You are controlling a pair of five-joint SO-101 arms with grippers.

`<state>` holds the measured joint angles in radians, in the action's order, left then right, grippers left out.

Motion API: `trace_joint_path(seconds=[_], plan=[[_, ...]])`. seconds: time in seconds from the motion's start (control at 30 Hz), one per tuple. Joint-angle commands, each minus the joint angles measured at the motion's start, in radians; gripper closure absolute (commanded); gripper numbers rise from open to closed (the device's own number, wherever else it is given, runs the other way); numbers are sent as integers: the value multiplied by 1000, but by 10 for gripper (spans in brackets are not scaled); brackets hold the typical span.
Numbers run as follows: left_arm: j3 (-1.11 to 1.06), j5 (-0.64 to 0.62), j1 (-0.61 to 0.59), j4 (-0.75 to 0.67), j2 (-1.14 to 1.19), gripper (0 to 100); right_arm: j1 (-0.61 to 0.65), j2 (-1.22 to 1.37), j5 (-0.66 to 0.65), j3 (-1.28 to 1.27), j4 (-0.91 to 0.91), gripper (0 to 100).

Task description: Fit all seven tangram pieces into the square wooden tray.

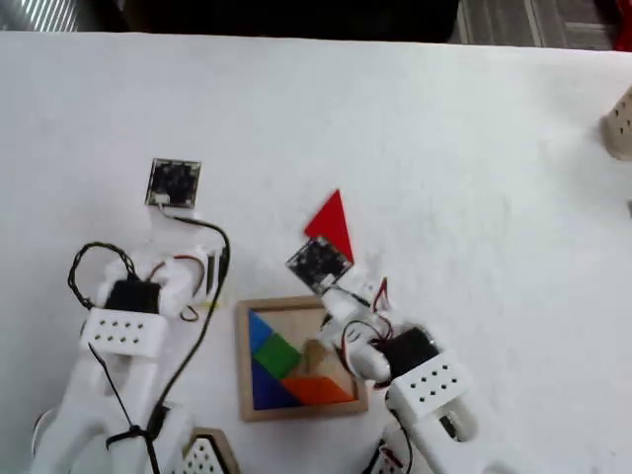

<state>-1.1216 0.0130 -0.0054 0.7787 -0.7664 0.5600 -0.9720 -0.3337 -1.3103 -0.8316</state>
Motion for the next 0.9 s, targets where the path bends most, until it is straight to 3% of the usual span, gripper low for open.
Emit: trace_joint_path(seconds=[0.0,0.27,0.57,0.87], plan=[[25,-11,-4,-23,19,813,-19,50,17,-18,116,981],[226,-6,-54,-14,371,813,19,220,51,20,148,978],[235,-5,-64,-12,378,813,25,360,-23,112,56,981],[235,-5,-64,-15,378,813,91,280,-49,110,-104,981]])
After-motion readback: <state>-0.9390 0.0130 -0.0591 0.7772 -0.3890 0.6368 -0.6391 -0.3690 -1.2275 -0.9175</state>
